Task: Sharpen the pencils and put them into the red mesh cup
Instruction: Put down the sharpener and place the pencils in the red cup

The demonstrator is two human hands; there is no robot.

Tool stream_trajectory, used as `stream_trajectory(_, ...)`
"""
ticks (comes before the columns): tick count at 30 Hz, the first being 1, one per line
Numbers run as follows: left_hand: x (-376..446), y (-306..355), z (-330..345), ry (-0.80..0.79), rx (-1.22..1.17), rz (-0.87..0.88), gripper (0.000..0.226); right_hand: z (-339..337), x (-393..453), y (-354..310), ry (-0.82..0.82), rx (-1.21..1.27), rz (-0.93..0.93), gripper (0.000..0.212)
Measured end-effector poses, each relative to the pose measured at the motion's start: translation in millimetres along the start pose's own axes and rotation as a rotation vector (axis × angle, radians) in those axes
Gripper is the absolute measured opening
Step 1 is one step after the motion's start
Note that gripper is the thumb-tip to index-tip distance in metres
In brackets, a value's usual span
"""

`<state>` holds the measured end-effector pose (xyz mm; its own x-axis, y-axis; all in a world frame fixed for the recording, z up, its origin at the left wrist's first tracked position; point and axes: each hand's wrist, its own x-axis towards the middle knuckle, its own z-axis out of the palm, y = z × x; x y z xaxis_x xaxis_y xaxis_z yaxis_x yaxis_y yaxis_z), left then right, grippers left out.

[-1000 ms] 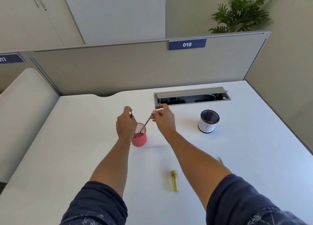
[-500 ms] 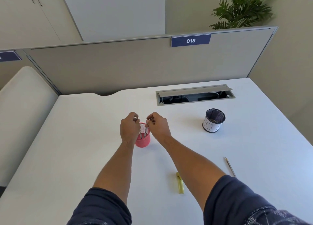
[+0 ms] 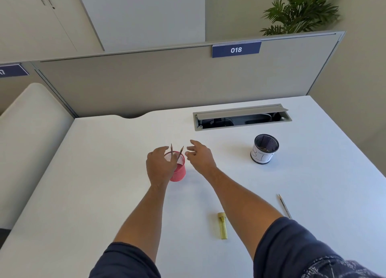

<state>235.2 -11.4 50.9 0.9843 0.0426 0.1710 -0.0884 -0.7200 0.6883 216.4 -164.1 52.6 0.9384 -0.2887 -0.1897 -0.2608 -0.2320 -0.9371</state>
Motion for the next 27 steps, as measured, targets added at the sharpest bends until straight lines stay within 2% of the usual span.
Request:
stream_trajectory(3, -8.7, -2.3, 2.7, 0.02, 0.113, -0.03, 0.068, -18.0, -10.3, 11.4, 0.07, -0.045, 0.015, 0.045)
stream_trajectory(6, -15.1, -6.3, 6.8, -0.028, 0.141, -0.109, 0.087, -47.9, -29.0, 34.4, 0.153, -0.33, 0.022, 0.026)
stream_trajectory(9, -20.5, -10.6, 10.2, -0.083, 0.168, -0.136, 0.096, -83.3, -57.6, 73.6, 0.276, -0.567, 0.115, 0.015)
stream_trajectory(14, -25.8, -9.4, 11.9, -0.096, 0.149, -0.165, 0.097, -142.2, -111.5, 127.4, 0.574, -0.696, 0.371, 0.036)
stream_trajectory(18, -25.9, -11.4, 9.9, -0.115, 0.169, -0.179, 0.096, -167.8, -148.0, 151.1, 0.76, -0.701, 0.702, 0.043)
stream_trajectory(20, -25.3, -11.8, 8.9, -0.122, 0.19, -0.19, 0.096, -171.8, -160.4, 159.4, 0.767, -0.665, 0.757, 0.044)
stream_trajectory(24, -24.8, -10.7, 8.1, -0.143, 0.202, -0.2, 0.094, -172.8, -161.5, 158.2, 0.656, -0.71, 0.666, 0.021)
stream_trajectory(27, -24.7, -9.2, 7.5, -0.155, 0.195, -0.212, 0.096, -168.6, -159.0, 151.5, 0.654, -0.636, 0.676, 0.02)
